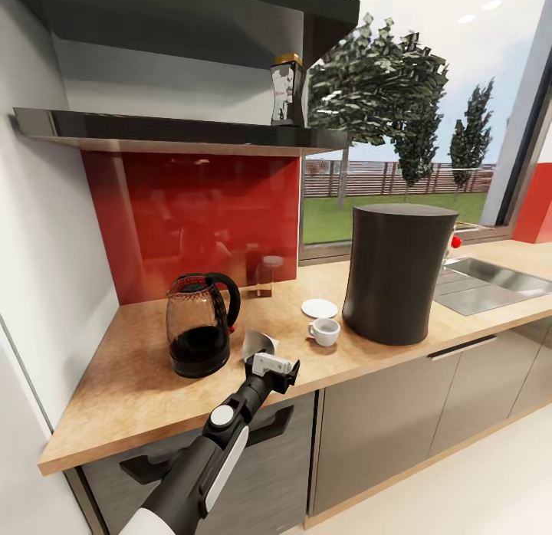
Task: Set up a coffee station on the kitchen countertop: keep the coffee maker on the countertop, move the bottle of coffee from the kitchen shelf to the counter next to the coffee maker, place a paper coffee filter on top of the coffee maker, put the saucer next to the coffee maker with the coffee cup on the saucer, and place the electric kettle next to the coffee maker.
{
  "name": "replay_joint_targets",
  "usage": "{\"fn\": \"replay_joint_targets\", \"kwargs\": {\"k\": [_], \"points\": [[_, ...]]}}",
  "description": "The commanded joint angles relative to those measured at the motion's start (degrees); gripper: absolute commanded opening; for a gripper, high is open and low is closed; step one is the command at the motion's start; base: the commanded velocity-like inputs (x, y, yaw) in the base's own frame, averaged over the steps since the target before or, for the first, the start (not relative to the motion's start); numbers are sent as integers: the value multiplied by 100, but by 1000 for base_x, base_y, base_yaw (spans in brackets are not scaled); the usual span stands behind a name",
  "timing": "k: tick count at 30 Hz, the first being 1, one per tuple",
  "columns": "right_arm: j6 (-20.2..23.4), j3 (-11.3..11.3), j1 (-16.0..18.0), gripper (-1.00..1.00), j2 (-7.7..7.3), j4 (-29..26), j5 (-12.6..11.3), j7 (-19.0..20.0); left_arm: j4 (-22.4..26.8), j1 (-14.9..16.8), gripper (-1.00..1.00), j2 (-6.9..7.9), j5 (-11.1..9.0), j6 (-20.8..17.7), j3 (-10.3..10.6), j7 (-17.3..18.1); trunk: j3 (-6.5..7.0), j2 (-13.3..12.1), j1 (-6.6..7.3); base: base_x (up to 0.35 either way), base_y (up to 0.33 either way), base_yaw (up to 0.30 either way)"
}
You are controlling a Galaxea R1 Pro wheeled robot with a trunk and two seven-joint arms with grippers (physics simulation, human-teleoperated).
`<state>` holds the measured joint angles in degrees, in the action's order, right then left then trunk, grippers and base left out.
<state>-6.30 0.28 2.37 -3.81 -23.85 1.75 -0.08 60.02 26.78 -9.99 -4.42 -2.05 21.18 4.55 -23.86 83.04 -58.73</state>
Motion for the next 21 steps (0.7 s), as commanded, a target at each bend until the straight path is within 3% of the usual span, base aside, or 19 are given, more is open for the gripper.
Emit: {"fn": "replay_joint_targets", "kwargs": {"k": [1, 21], "points": [[-17, 2, 3, 100, -1, 3, 18, -1, 4, 3, 100, -1, -46, -22, -2, 20, -6, 4, 0, 0, 0, 0], [-12, 20, 1, 100, -6, 12, 18, -1, 80, 3, 100, -1, 1, -50, 180, 2, -6, 4, 0, 0, 0, 0]]}}
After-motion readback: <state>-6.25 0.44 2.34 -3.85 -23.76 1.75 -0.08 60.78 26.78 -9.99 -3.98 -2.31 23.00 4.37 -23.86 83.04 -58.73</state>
